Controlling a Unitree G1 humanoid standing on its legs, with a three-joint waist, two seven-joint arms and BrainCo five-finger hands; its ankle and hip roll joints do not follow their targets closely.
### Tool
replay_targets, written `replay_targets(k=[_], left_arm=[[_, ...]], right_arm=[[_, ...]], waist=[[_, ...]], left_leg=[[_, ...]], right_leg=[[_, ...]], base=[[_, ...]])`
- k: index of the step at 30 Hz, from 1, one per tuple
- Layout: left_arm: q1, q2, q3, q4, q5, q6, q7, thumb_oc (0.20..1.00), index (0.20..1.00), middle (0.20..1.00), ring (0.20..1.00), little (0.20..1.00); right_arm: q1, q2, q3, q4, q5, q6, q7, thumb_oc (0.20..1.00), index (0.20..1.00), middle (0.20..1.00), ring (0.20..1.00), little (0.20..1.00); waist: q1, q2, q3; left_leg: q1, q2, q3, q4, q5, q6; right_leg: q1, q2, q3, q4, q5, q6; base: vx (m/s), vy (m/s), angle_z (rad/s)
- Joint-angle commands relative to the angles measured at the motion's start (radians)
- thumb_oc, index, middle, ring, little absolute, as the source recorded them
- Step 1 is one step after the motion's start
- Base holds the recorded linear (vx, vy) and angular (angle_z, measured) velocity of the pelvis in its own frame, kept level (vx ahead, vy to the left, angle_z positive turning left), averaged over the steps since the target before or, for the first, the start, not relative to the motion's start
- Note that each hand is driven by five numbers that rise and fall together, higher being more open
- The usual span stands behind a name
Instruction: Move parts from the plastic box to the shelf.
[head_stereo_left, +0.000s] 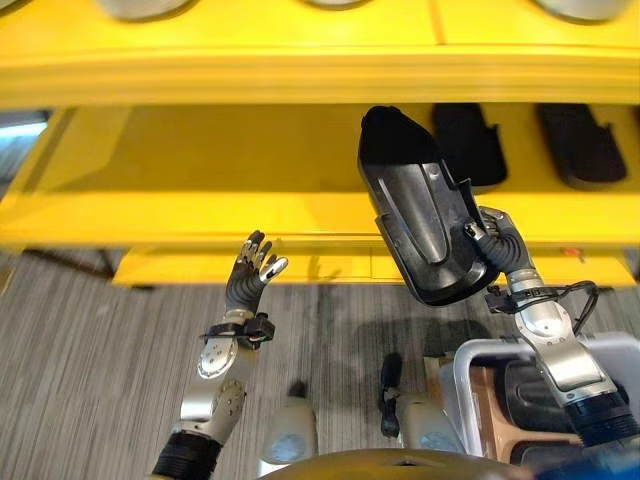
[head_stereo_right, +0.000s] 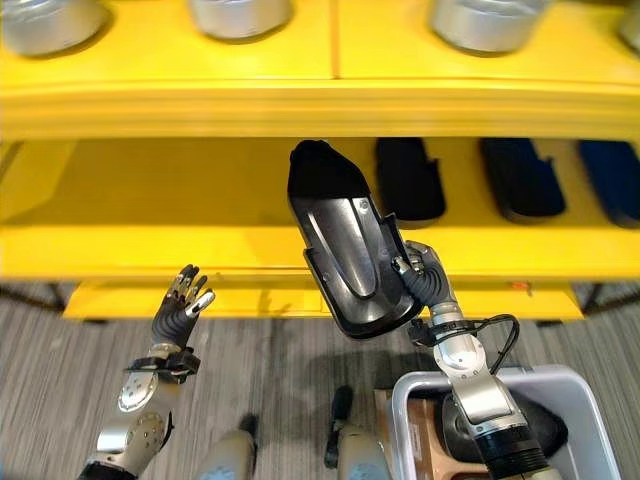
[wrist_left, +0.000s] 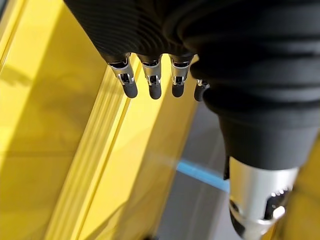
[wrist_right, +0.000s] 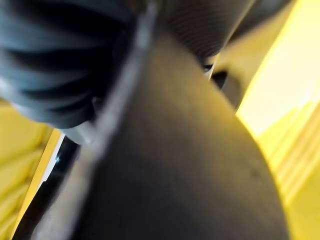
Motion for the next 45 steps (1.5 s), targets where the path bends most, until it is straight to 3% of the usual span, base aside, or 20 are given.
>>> replay_targets(k=[1,3,11,12,13,15,19,23,26,30,38,45], left_arm=[[0.0,0.027,0.026,-0.061,-0.003,-0.052,0.012,1.0,1.0,1.0,1.0,1.0],[0.013,0.018,0.025,-0.051,-0.009,-0.052,0.013,1.0,1.0,1.0,1.0,1.0],[0.013,0.018,0.025,-0.051,-0.009,-0.052,0.013,1.0,1.0,1.0,1.0,1.0],[0.002,0.034,0.01,-0.057,-0.008,-0.052,0.002,1.0,1.0,1.0,1.0,1.0],[-0.006,0.044,-0.001,-0.057,-0.012,-0.047,0.004,1.0,1.0,1.0,1.0,1.0],[-0.021,0.062,-0.031,-0.083,-0.029,-0.033,0.017,1.0,1.0,1.0,1.0,1.0],[-0.019,0.076,-0.042,-0.098,-0.038,-0.029,0.018,1.0,1.0,1.0,1.0,1.0],[-0.012,0.114,-0.065,-0.124,-0.069,-0.024,0.002,1.0,1.0,1.0,1.0,1.0],[-0.018,0.143,-0.094,-0.135,-0.096,-0.024,-0.009,1.0,1.0,1.0,1.0,1.0],[-0.038,0.16,-0.114,-0.138,-0.115,-0.03,-0.01,1.0,1.0,1.0,1.0,1.0],[-0.092,0.171,-0.141,-0.132,-0.123,-0.042,0.002,1.0,1.0,1.0,1.0,1.0],[-0.132,0.174,-0.179,-0.117,-0.125,-0.041,0.026,1.0,1.0,1.0,1.0,1.0]], right_arm=[[-0.044,-0.01,-0.015,-0.06,0.015,-0.068,-0.05,0.2,0.2,0.2,0.2,0.2],[-0.043,0.01,-0.009,-0.071,0.009,-0.067,-0.049,0.2,0.2,0.2,0.2,0.2],[-0.043,0.01,-0.009,-0.071,0.009,-0.067,-0.049,0.2,0.2,0.2,0.2,0.2],[-0.039,0.04,-0.018,-0.073,0.018,-0.061,-0.054,0.2,0.2,0.2,0.2,0.2],[-0.059,0.055,-0.004,-0.057,0.021,-0.054,-0.059,0.2,0.2,0.2,0.2,0.2],[-0.239,0.086,0.084,0.028,0.025,-0.02,-0.075,0.2,0.2,0.2,0.2,0.2],[-0.36,0.084,0.13,0.096,0.006,0.003,-0.09,0.2,0.2,0.2,0.2,0.2],[-0.627,0.039,0.18,0.31,0.025,0.035,-0.13,0.2,0.2,0.2,0.2,0.2],[-0.861,0.004,0.228,0.528,0.091,0.052,-0.144,0.2,0.2,0.2,0.2,0.2],[-1.033,0.006,0.257,0.739,0.168,0.052,-0.163,0.2,0.2,0.2,0.2,0.2],[-1.163,0.01,0.249,0.971,0.289,0.05,-0.177,0.2,0.2,0.2,0.2,0.2],[-1.174,0.008,0.199,1.035,0.39,0.049,-0.202,0.2,0.2,0.2,0.2,0.2]], waist=[[-0.011,0.016,-0.036],[-0.007,0.031,-0.043],[-0.006,0.03,-0.043],[0.006,0.014,-0.03],[0.015,0.005,-0.029],[0.071,-0.04,-0.026],[0.105,-0.051,-0.027],[0.142,-0.057,-0.019],[0.16,-0.05,0.002],[0.169,-0.033,0.031],[0.168,0.011,0.079],[0.143,0.048,0.126]], left_leg=[[0.076,-0.011,-0.056,-0.067,0.202,-0.011],[0.078,-0.038,-0.048,-0.039,0.153,0.002],[0.078,-0.038,-0.048,-0.038,0.153,0.002],[0.045,-0.089,-0.015,0.039,0.108,-0.005],[0.04,-0.101,-0.013,0.053,0.087,0.003],[-0.004,-0.139,-0.026,0.09,0.052,0.017],[-0.023,-0.145,-0.037,0.095,0.05,0.018],[-0.037,-0.148,-0.041,0.094,0.051,0.017],[-0.047,-0.143,-0.041,0.101,0.054,0.015],[-0.062,-0.141,-0.043,0.12,0.053,0.011],[-0.107,-0.149,-0.05,0.229,0.011,0.007],[-0.213,-0.142,-0.072,0.493,-0.114,0.011]], right_leg=[[0.031,-0.121,0.144,0.126,-0.051,0.169],[0.046,-0.144,0.161,0.129,-0.043,0.188],[0.046,-0.144,0.162,0.129,-0.043,0.188],[0.101,-0.196,0.161,0.062,-0.014,0.201],[0.116,-0.208,0.156,0.036,-0.006,0.205],[0.149,-0.239,0.114,-0.019,0.024,0.223],[0.149,-0.239,0.1,-0.03,0.03,0.227],[0.141,-0.239,0.09,-0.038,0.039,0.229],[0.117,-0.232,0.097,-0.025,0.038,0.224],[0.09,-0.229,0.106,0.003,0.031,0.22],[0.013,-0.231,0.134,0.129,-0.016,0.216],[-0.152,-0.236,0.217,0.415,-0.118,0.196]], base=[[0.14,0.231,-0.09],[0.11,0.193,-0.58],[0.02,0.035,-0.19],[0.17,0.304,0.13],[0.23,0.395,0.22],[0.17,0.149,-0.03],[0.04,-0.009,0.25],[-0.01,-0.005,0.33],[-0.05,0.012,0.01],[-0.07,0.018,-0.12],[-0.06,0.028,-0.02],[-0.13,0.059,-0.19]])
